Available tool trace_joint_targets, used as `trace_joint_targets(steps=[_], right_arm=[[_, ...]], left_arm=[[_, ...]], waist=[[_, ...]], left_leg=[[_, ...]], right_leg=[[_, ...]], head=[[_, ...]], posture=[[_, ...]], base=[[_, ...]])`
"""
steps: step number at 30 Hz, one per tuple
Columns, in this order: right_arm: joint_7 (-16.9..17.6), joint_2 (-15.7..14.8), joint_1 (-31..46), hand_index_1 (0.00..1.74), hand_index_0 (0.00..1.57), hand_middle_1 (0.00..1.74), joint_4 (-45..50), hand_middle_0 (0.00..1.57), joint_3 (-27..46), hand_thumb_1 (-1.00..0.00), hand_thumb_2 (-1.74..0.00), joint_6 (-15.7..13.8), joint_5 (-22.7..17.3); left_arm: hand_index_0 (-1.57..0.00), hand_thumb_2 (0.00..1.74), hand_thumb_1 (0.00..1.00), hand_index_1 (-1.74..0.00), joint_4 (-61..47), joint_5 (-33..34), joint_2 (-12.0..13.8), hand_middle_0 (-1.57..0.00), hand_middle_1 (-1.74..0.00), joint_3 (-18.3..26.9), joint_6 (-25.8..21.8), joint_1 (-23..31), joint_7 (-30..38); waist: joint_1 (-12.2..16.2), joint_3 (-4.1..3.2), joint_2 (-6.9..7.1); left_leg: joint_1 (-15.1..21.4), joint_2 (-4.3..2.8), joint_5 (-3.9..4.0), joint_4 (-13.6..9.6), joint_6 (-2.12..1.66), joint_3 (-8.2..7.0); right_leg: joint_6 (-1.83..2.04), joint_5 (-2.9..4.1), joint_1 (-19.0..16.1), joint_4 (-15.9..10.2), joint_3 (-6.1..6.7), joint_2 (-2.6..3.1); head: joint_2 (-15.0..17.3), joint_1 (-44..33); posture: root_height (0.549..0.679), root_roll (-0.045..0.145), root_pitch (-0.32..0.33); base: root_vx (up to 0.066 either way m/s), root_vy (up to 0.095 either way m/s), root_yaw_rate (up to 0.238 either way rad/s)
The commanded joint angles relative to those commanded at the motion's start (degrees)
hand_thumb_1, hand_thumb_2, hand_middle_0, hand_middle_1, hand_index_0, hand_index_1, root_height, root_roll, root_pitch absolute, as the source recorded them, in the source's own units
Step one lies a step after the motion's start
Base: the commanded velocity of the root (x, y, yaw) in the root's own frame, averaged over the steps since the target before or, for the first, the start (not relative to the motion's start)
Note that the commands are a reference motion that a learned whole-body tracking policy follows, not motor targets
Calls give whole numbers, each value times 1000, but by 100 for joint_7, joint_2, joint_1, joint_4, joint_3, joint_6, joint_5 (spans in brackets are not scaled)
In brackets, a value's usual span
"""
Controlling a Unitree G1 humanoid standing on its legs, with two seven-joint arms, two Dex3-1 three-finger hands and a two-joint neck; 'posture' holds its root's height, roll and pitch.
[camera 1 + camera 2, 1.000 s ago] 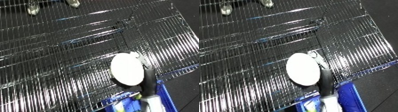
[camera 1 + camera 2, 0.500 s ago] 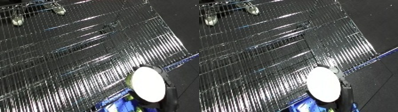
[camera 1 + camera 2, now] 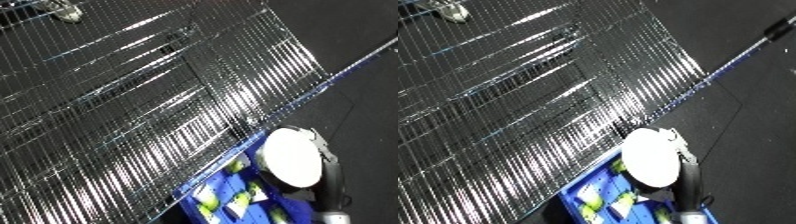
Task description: Pick up the object and place it into the box
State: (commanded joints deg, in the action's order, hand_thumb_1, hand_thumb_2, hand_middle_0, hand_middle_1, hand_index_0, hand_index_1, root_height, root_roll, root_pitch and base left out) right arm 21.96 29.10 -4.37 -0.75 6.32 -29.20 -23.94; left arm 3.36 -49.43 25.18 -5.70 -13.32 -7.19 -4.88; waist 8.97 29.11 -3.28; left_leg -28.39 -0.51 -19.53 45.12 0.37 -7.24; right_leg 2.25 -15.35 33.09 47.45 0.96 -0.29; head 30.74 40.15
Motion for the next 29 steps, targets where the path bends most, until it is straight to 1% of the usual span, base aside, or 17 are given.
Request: trace_joint_targets(steps=[2, 4, 8, 11, 15, 21, 24, 26, 29], right_arm=[[-79, 19, 123, 783, 706, 783, -92, 706, 44, -450, -783, -16, -56], [-132, 39, 215, 609, 549, 609, -182, 549, 69, -350, -609, -49, -118], [-231, 74, 286, 261, 235, 261, -382, 235, 96, -150, -261, -125, -320], [-290, 77, 312, 0, 0, 0, -503, 0, 97, 0, 0, -167, -439], [-332, 70, 304, 0, 0, 0, -632, 0, 47, 0, 0, -174, -485], [-325, 37, 280, 0, 0, 0, -786, 0, -60, 0, 0, -134, -538], [-336, 6, 313, 0, 0, 0, -812, 0, -77, 0, 0, -132, -561], [-346, -12, 327, 0, 0, 0, -805, 0, -90, 0, 0, -137, -510], [-363, -31, 331, 0, 0, 0, -743, 0, -120, 0, 0, -151, -326]], left_arm=[[-1570, 1740, 1000, -1740, 47, -29, -41, -1570, -1740, 2, -24, 44, -23], [-1570, 1740, 1000, -1740, 97, -41, -67, -1570, -1740, 6, -51, 85, -68], [-1570, 1740, 1000, -1740, 218, -85, -102, -1570, -1740, -2, -94, 90, -114], [-1570, 1740, 1000, -1740, 281, -115, -133, -1570, -1740, -35, -123, 81, -129], [-1570, 1740, 1000, -1740, 326, -142, -172, -1570, -1740, -104, -154, 48, -106], [-1570, 1740, 1000, -1740, 397, -165, -215, -1570, -1740, -161, -168, -9, -39], [-1570, 1740, 1000, -1740, 400, -175, -218, -1570, -1740, -160, -160, -2, -35], [-1570, 1740, 1000, -1740, 408, -181, -219, -1570, -1740, -158, -155, 10, -45], [-1570, 1740, 1000, -1740, 420, -198, -225, -1570, -1740, -167, -155, 27, -51]], waist=[[48, -10, -23], [76, -16, -35], [121, -6, -56], [152, 19, -80], [167, 43, -111], [165, 62, -124], [156, 66, -117], [146, 65, -108], [128, 62, -93]], left_leg=[[84, 18, -12, -34, 11, -37], [146, 38, -22, -54, 17, -54], [229, 56, -28, -66, 15, -71], [269, 64, -9, -54, 7, -79], [293, 79, 37, -56, -10, -77], [285, 95, 90, -68, -14, -54], [288, 107, 111, -81, -17, -37], [294, 108, 125, -89, -19, -25], [298, 111, 148, -91, -23, -3]], right_leg=[[-21, 2, -45, -49, 17, -1], [-33, 7, -77, -79, 24, -1], [-37, 15, -109, -75, 44, -9], [-40, 17, -119, -59, 61, -14], [-49, 14, -117, -42, 76, -8], [-66, 5, -86, 11, 80, 23], [-69, 3, -95, 13, 74, 26], [-71, 0, -108, 13, 70, 25], [-74, -7, -130, 18, 65, 25]], head=[[22, 68], [26, 133], [60, 267], [66, 288], [47, 301], [77, 293], [102, 288], [125, 243], [147, 144]], posture=[[636, 86, 78], [636, 89, 75], [636, 93, 66], [636, 96, 59], [635, 99, 56], [634, 99, 54], [634, 100, 53], [634, 100, 52], [634, 100, 49]], base=[[22, 79, -88], [11, 48, -45], [7, 32, -30], [13, 33, -33], [1, 21, -12], [3, 8, 16], [9, 1, 34], [14, -1, 42], [14, -1, 52]])
